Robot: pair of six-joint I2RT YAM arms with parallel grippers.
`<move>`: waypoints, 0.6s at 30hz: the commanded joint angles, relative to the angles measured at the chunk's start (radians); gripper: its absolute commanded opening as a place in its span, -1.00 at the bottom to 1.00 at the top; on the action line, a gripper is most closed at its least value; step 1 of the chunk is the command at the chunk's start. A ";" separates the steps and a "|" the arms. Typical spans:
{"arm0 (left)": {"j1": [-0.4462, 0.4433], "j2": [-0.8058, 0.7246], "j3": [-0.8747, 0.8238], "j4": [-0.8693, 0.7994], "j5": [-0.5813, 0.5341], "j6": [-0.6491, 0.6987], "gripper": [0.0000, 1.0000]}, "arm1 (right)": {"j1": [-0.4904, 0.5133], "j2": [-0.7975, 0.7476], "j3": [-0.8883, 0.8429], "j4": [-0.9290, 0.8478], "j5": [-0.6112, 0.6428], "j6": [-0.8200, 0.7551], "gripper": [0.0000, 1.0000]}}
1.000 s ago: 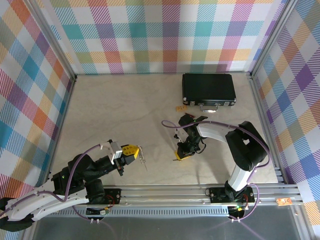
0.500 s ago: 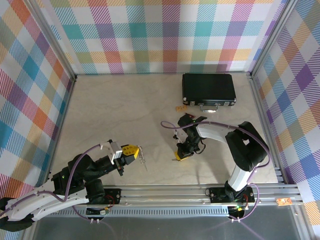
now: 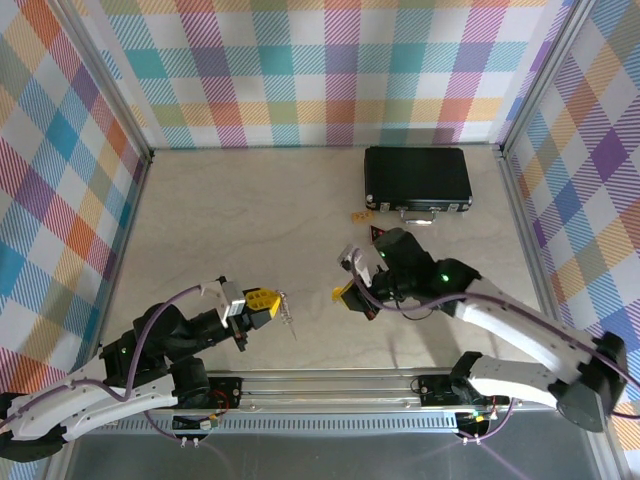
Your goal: Put the keys on the keyring
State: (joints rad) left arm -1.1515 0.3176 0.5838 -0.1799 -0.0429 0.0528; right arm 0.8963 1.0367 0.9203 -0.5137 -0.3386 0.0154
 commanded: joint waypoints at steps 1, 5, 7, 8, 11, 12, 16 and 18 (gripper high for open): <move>-0.008 0.009 0.050 0.066 0.132 0.031 -1.00 | 0.061 -0.057 0.021 0.109 -0.037 -0.078 -1.00; -0.009 0.043 0.082 0.071 0.253 0.052 -1.00 | 0.116 -0.096 0.052 0.203 -0.077 -0.073 -1.00; -0.008 0.064 0.103 0.056 0.289 0.066 -1.00 | 0.130 -0.097 0.070 0.242 -0.097 -0.051 -1.00; -0.009 0.071 0.109 0.054 0.299 0.072 -1.00 | 0.137 -0.091 0.080 0.245 -0.101 -0.045 -1.00; -0.008 0.078 0.107 0.054 0.311 0.083 -1.00 | 0.170 -0.089 0.094 0.257 -0.073 -0.052 -1.00; -0.008 0.077 0.104 0.054 0.311 0.087 -1.00 | 0.178 -0.089 0.095 0.262 -0.071 -0.052 -1.00; -0.008 0.072 0.090 0.062 0.291 0.098 -1.00 | 0.212 -0.106 0.071 0.305 -0.042 -0.063 -1.00; -0.008 0.073 0.087 0.059 0.276 0.104 -1.00 | 0.223 -0.107 0.065 0.321 -0.031 -0.063 -1.00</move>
State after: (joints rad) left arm -1.1515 0.3973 0.6605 -0.1642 0.2272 0.1291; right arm 1.1015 0.9470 0.9874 -0.2634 -0.3820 -0.0322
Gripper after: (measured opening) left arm 0.059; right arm 0.042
